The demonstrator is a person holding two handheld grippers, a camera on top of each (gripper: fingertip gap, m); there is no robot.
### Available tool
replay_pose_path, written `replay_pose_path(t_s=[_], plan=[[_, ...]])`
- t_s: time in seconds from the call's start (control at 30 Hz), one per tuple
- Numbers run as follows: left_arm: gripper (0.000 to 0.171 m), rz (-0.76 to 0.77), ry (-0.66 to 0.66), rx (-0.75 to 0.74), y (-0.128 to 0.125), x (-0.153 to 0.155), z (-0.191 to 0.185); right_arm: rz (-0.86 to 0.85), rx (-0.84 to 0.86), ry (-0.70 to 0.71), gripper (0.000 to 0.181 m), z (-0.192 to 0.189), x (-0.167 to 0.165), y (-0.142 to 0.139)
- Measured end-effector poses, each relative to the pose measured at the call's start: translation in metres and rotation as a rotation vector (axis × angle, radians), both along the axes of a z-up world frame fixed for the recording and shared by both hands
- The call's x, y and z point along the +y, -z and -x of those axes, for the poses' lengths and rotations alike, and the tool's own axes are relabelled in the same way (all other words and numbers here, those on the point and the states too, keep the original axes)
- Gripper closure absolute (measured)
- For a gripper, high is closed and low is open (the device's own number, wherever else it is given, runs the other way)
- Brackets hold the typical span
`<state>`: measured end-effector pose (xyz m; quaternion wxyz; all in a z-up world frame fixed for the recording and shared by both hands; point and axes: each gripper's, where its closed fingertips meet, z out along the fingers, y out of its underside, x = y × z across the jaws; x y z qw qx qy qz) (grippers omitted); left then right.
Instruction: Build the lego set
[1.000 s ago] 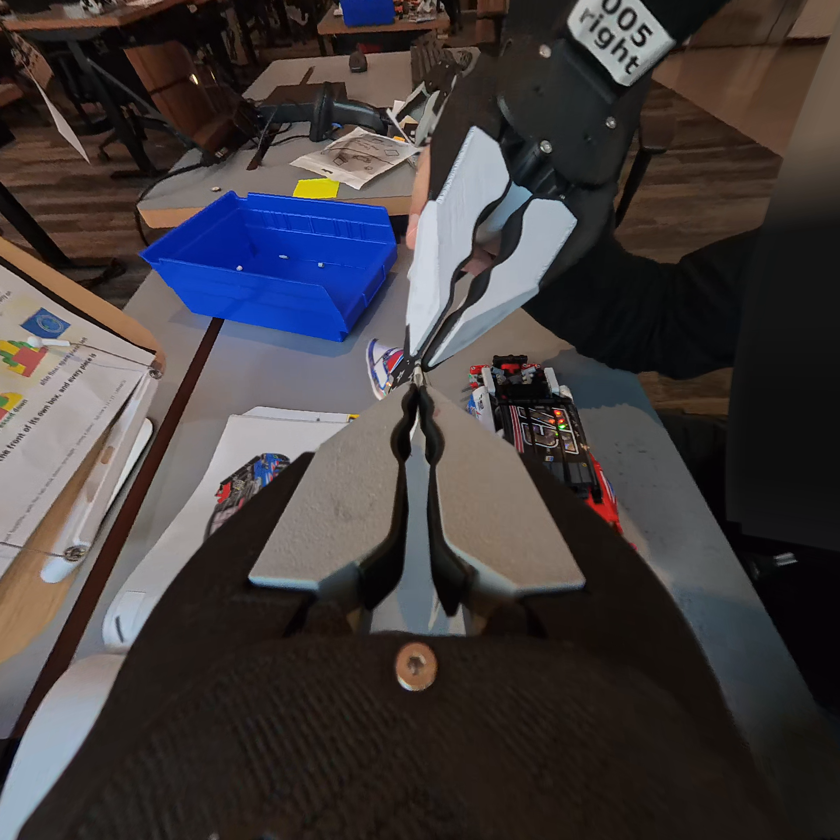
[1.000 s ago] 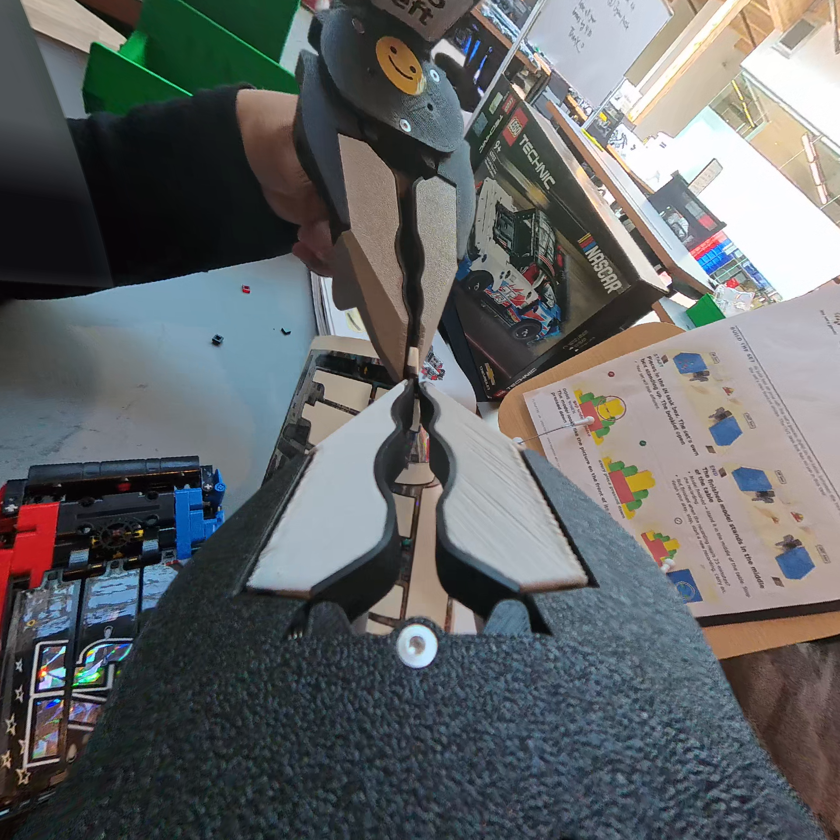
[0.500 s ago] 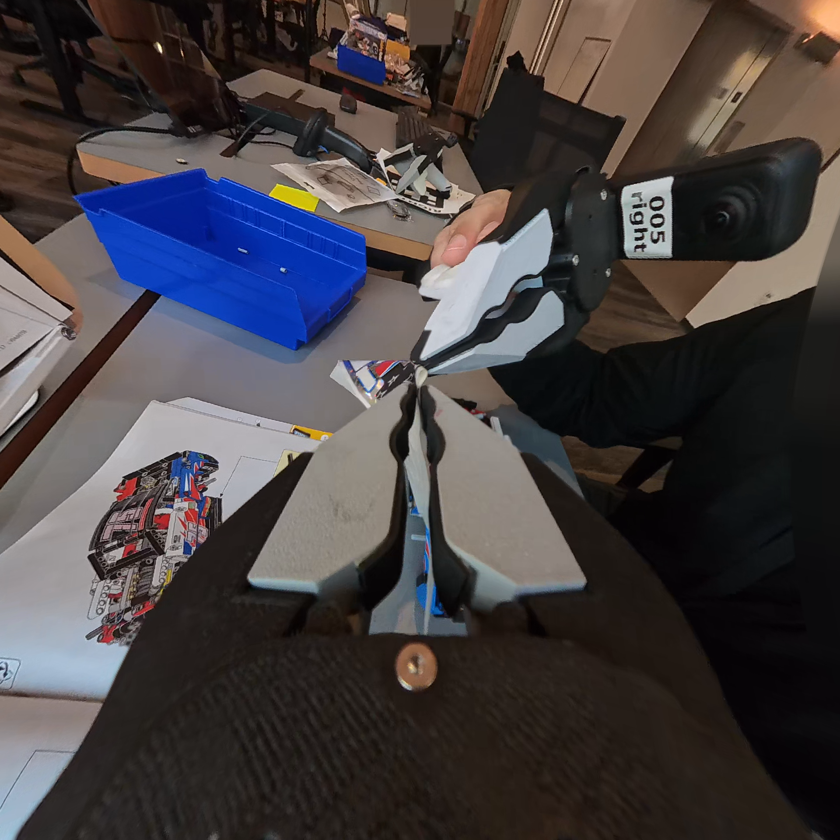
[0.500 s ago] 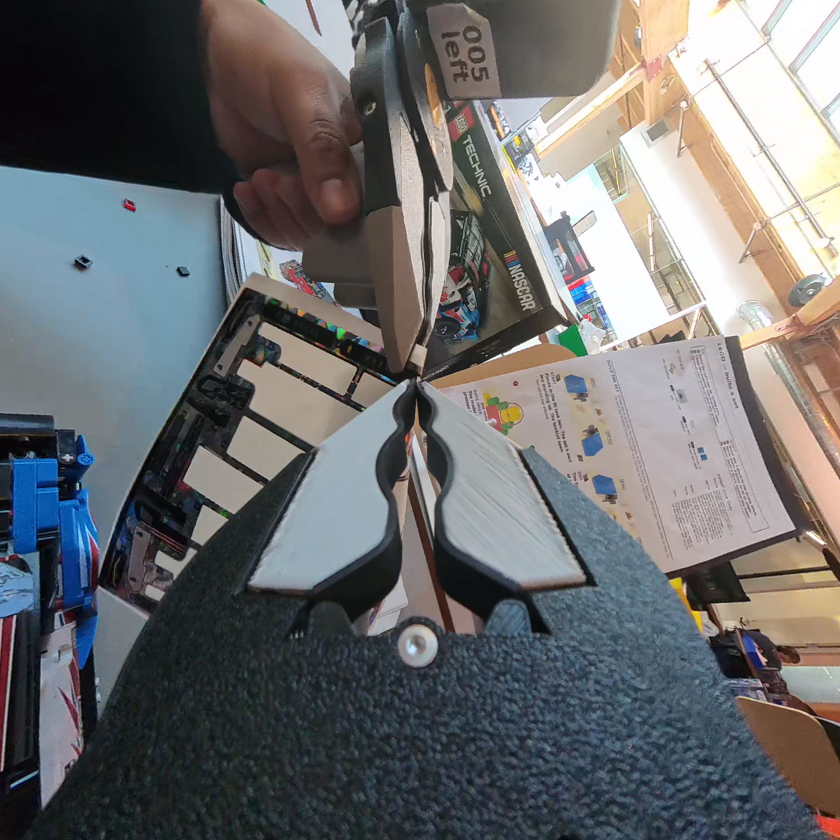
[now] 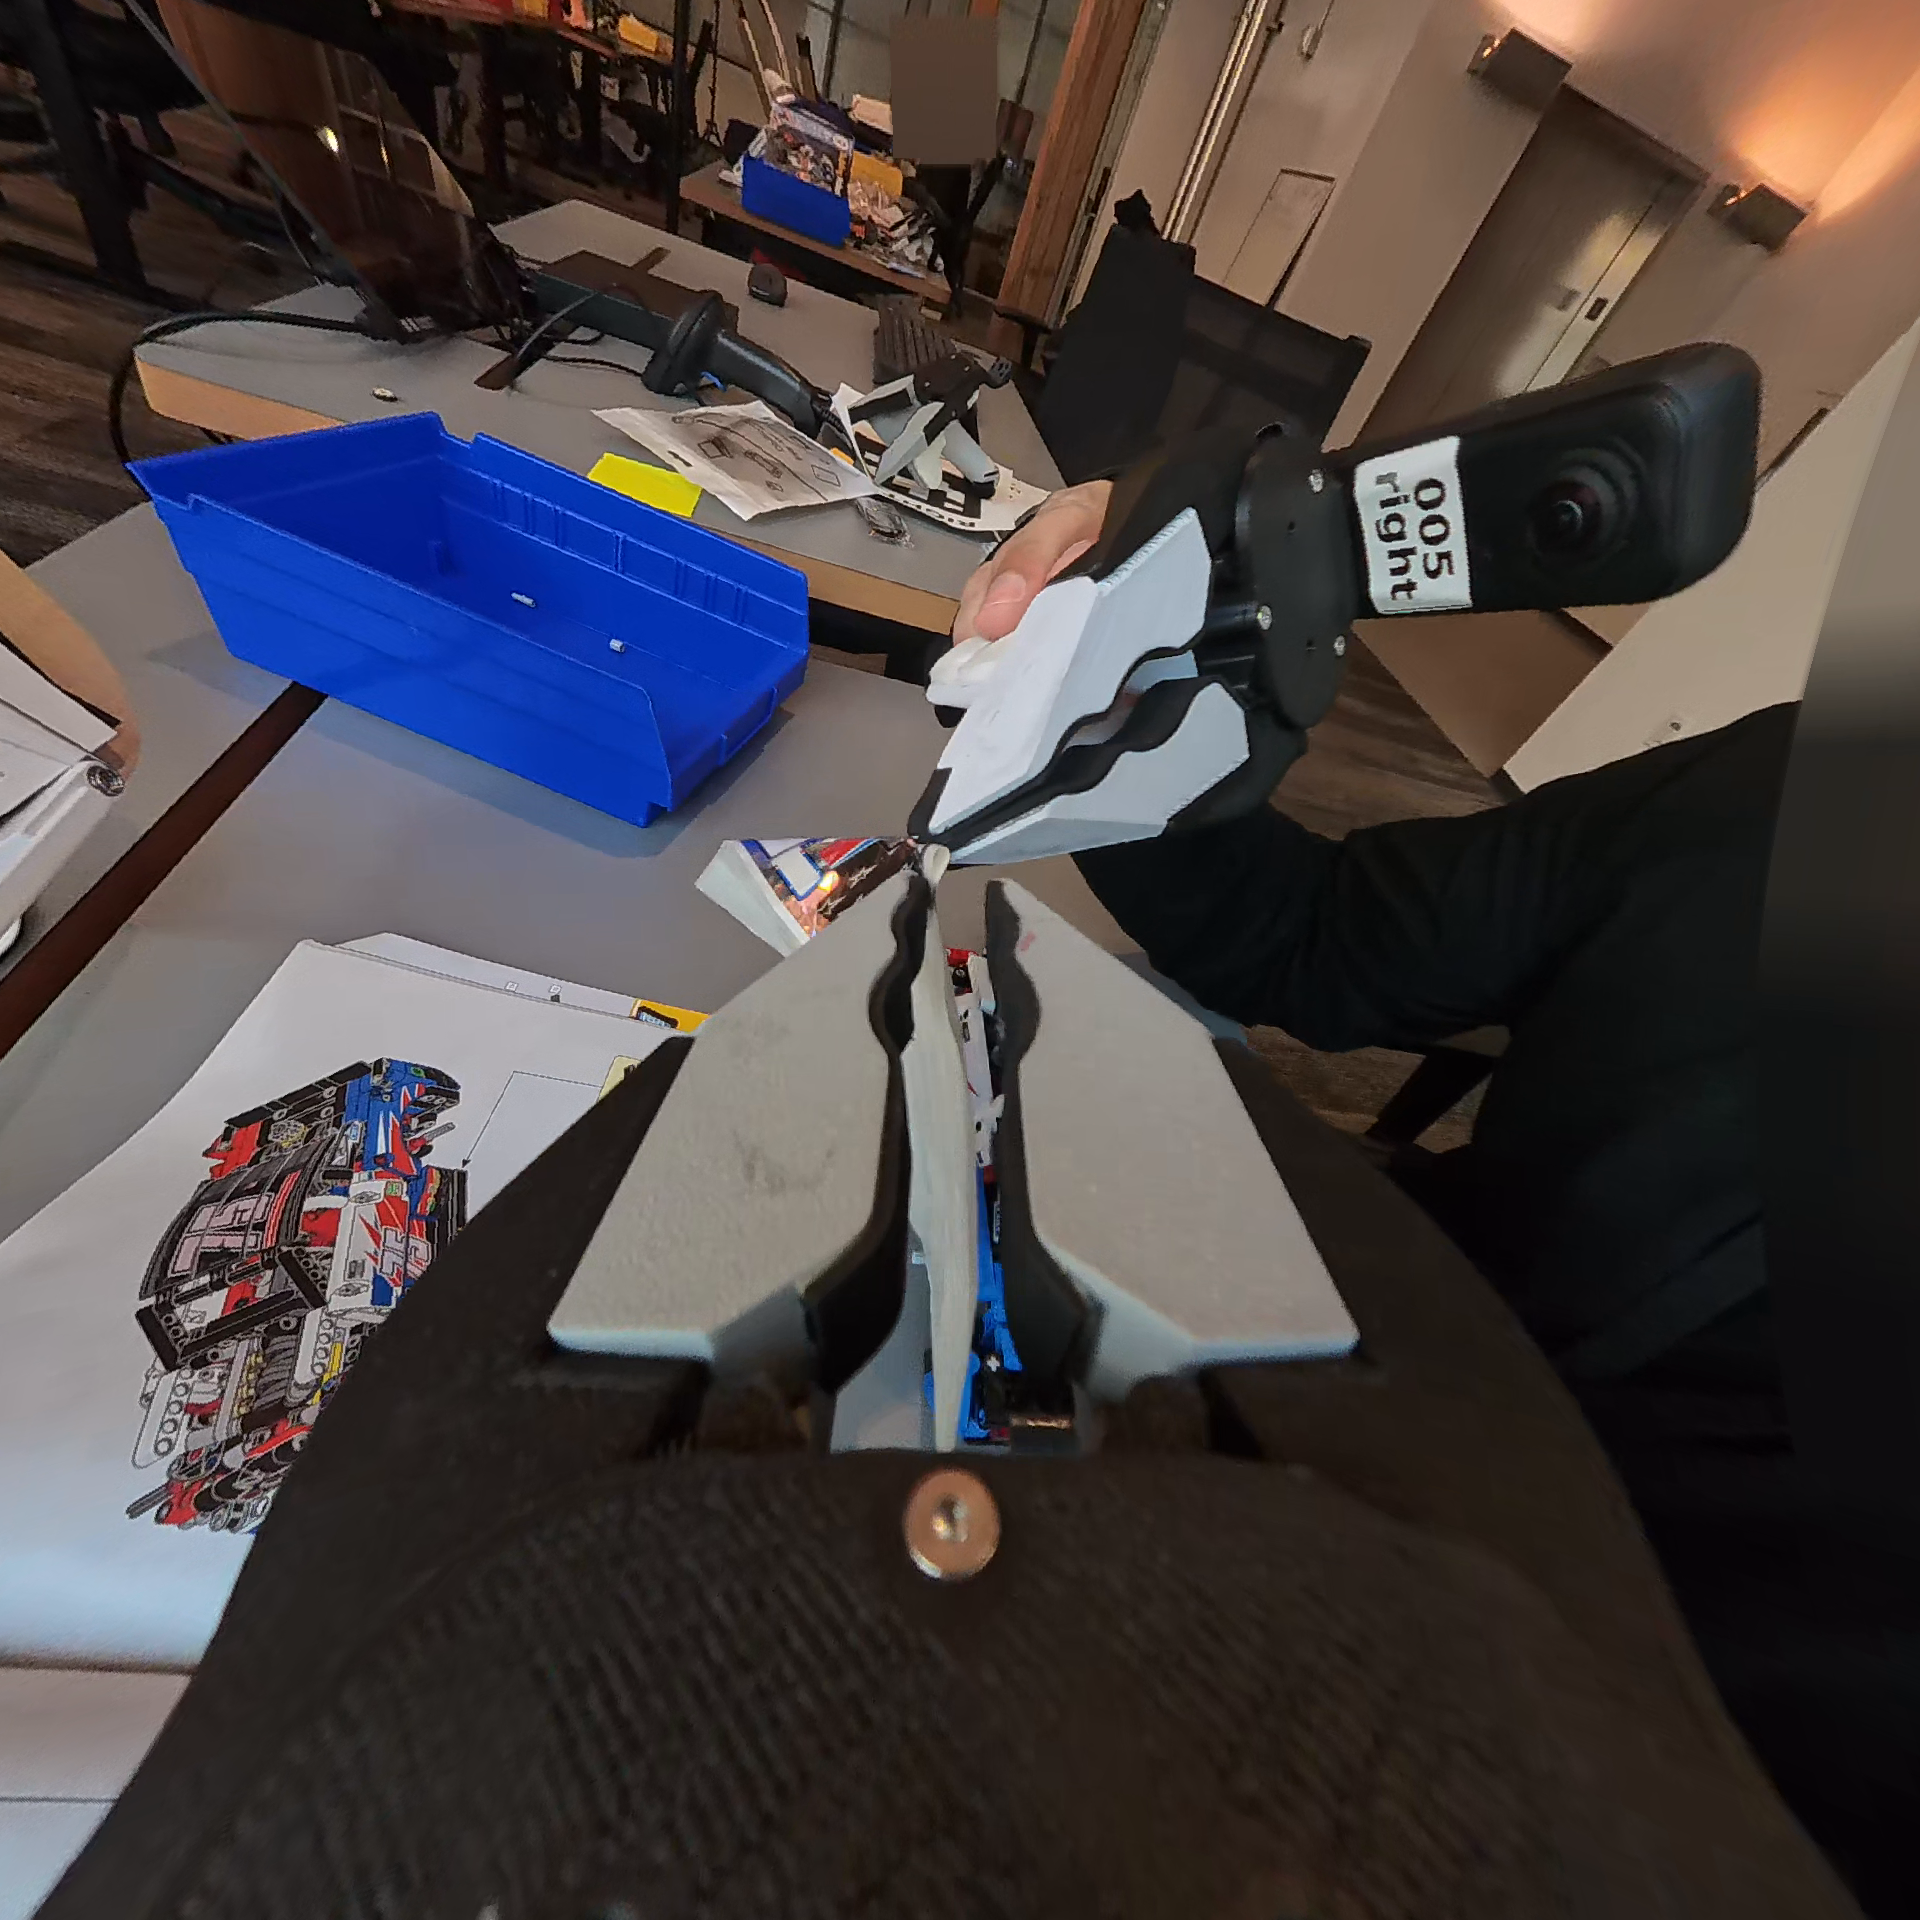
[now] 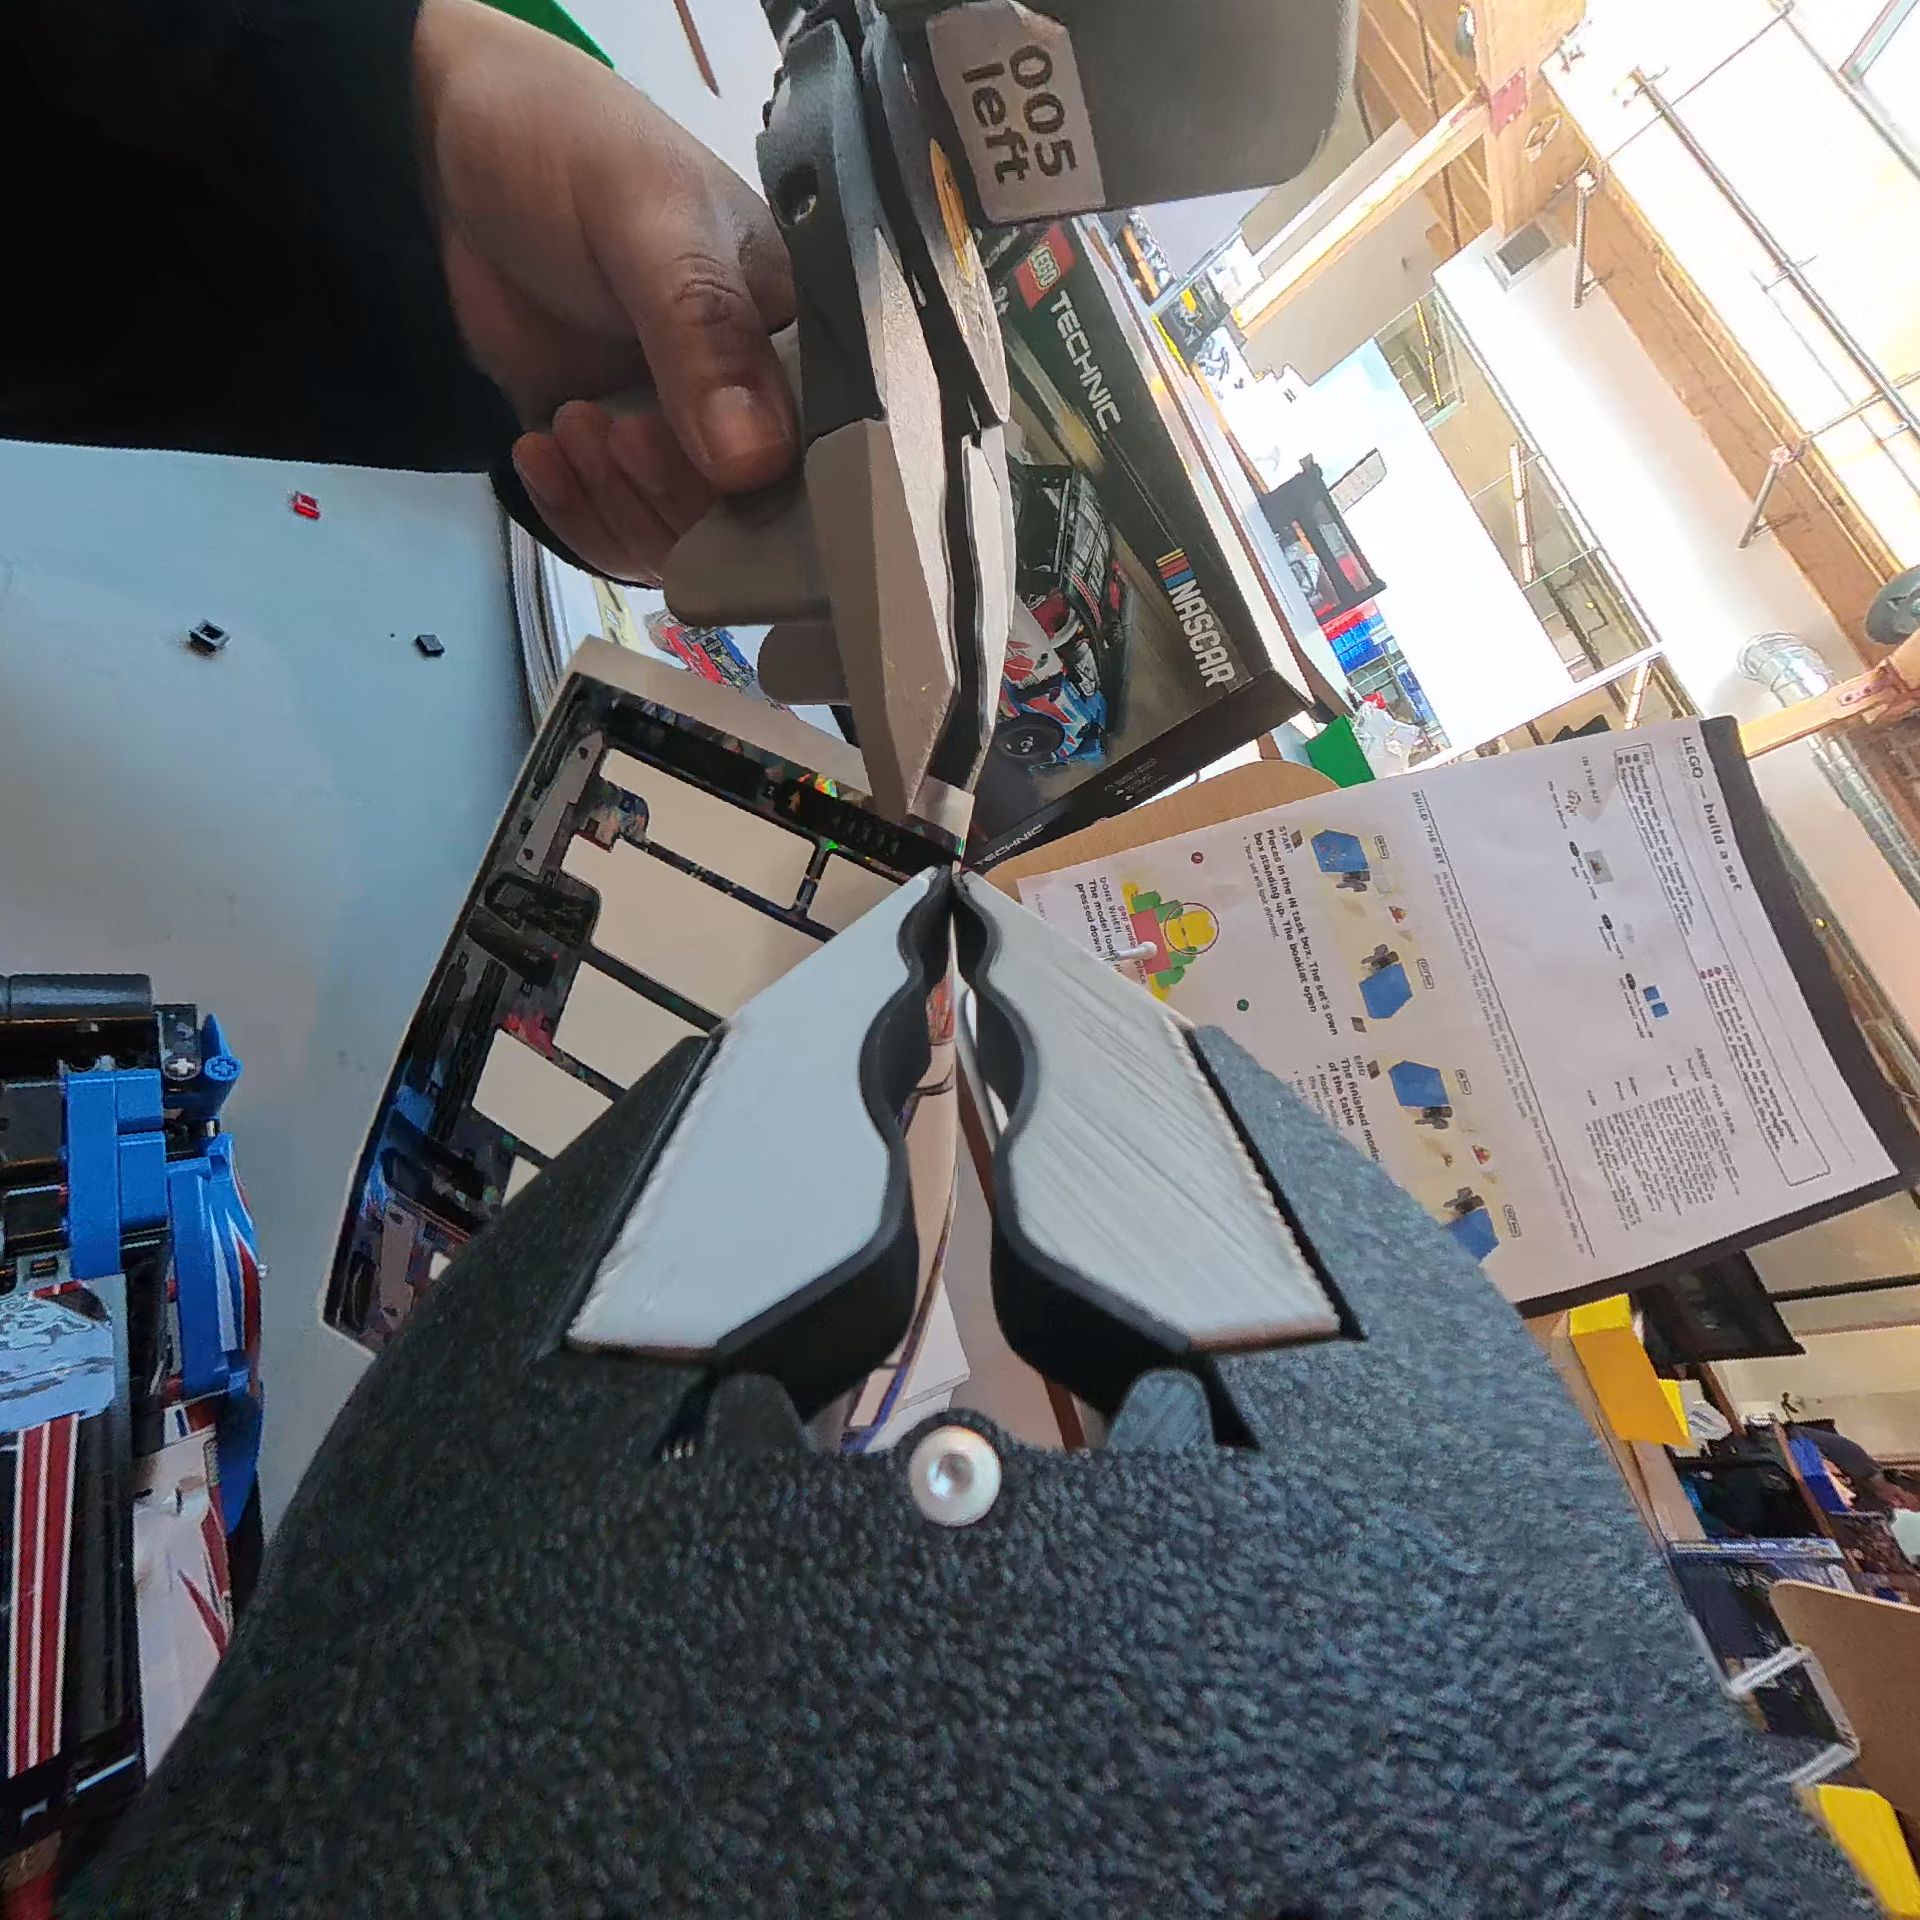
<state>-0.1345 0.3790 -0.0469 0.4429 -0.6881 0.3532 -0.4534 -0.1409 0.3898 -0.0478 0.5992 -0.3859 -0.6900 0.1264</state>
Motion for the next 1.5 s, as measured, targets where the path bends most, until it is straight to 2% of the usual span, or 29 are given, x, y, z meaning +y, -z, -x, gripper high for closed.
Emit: replay_pose_path(t_s=[0.23,0.33,0.73,0.83,1.07,1.27,1.37,1.5], plan=[[0.161,-0.001,-0.002,-0.013,-0.002,0.001,0.000,0.010,0.003,-0.004,0.181,0.000,0.000,0.000],[0.171,-0.010,-0.035,-0.019,-0.004,0.006,0.003,0.015,0.007,-0.007,0.181,0.000,0.000,0.000],[0.171,-0.093,-0.205,0.061,-0.005,0.026,0.002,-0.105,0.005,0.081,0.181,-0.002,0.013,-0.003],[0.171,-0.064,-0.225,0.035,-0.005,0.031,0.002,-0.228,-0.007,0.119,0.181,-0.002,0.016,-0.004],[0.171,-0.012,-0.275,0.018,0.002,0.043,0.005,-0.706,-0.117,0.232,0.181,0.001,0.023,0.002],[0.171,-0.005,-0.318,-0.015,-0.001,0.050,0.014,-0.872,-0.143,0.250,0.181,0.005,0.021,0.002],[0.171,-0.006,-0.324,-0.041,-0.004,0.050,0.018,-0.878,-0.138,0.232,0.181,0.007,0.016,0.001],[0.171,-0.025,-0.349,-0.050,-0.009,0.051,0.024,-0.716,-0.073,0.207,0.181,0.004,0.016,-0.005]])
